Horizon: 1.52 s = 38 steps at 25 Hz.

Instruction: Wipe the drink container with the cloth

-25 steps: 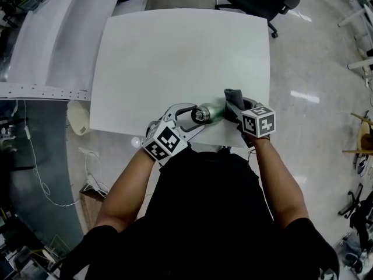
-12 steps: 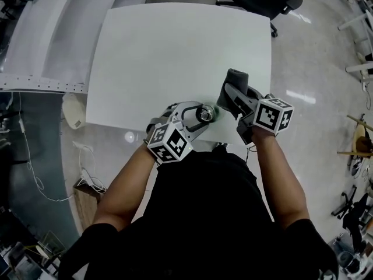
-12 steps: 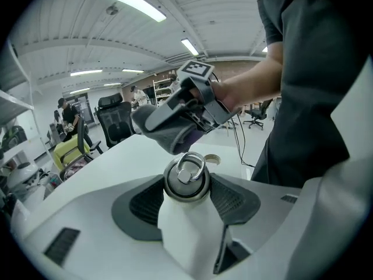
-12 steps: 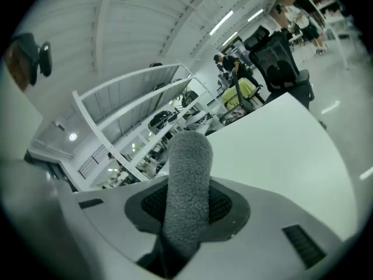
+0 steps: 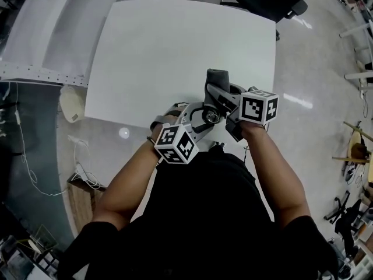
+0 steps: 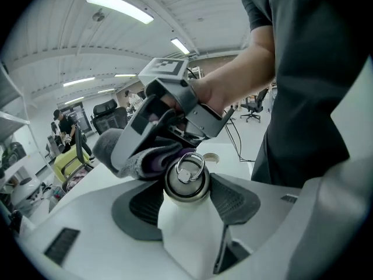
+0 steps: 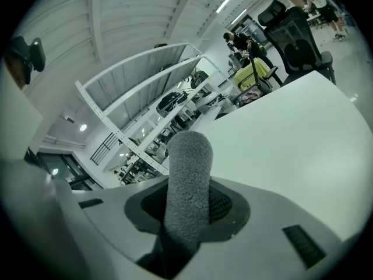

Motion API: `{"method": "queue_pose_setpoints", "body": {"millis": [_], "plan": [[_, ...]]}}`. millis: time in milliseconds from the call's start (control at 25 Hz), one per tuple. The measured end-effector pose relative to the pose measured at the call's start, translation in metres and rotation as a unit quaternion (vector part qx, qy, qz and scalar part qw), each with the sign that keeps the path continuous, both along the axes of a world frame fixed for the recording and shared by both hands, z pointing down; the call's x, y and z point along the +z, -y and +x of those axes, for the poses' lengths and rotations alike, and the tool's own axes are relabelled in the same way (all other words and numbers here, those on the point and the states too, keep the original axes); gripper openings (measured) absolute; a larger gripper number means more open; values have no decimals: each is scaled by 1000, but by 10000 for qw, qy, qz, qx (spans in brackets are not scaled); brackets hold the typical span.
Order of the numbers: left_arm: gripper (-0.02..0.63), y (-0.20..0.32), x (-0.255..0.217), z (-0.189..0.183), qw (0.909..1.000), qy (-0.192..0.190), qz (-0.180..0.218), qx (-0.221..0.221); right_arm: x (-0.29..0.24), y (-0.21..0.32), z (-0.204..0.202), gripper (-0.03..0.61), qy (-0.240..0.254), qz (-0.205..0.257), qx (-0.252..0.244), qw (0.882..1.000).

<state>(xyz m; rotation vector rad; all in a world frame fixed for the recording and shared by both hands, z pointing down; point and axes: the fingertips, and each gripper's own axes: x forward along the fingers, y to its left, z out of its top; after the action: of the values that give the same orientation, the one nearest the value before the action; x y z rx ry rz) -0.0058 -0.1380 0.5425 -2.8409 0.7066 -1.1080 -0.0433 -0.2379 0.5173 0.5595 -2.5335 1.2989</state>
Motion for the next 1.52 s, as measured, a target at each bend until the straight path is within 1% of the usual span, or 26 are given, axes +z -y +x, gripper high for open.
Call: {"method": "queue_pose_setpoints", "body": {"millis": [120,240,400,560,880,1200,1520], "plan": [[255,0,0,1,10000,-28,8,-50,12,-1,-6,110,-366,216,-319,9986],[255,1,-1,1,9999,-64,-10,-80,20,-3,-12,110,-617,383,-691,9950],[255,0,0,-3,10000,-65,0,-36,34,-2,-20,110,-801,320,-1046,9908],[255,0,-1,2,10000,-48,62,-1,48,1,-18,110,-1048,326,-1291,9855],[255,0,-2,5,9999,-43,90,45,76,9,-11,110,-1457,401,-1402,9785],[255,-2,-2,2,10000,-55,78,-15,97,14,-4,110,-1639,480,-1440,9747],[254,-2,0,-4,9999,-63,55,-77,110,18,2,110,-1805,670,-1425,9709]]}}
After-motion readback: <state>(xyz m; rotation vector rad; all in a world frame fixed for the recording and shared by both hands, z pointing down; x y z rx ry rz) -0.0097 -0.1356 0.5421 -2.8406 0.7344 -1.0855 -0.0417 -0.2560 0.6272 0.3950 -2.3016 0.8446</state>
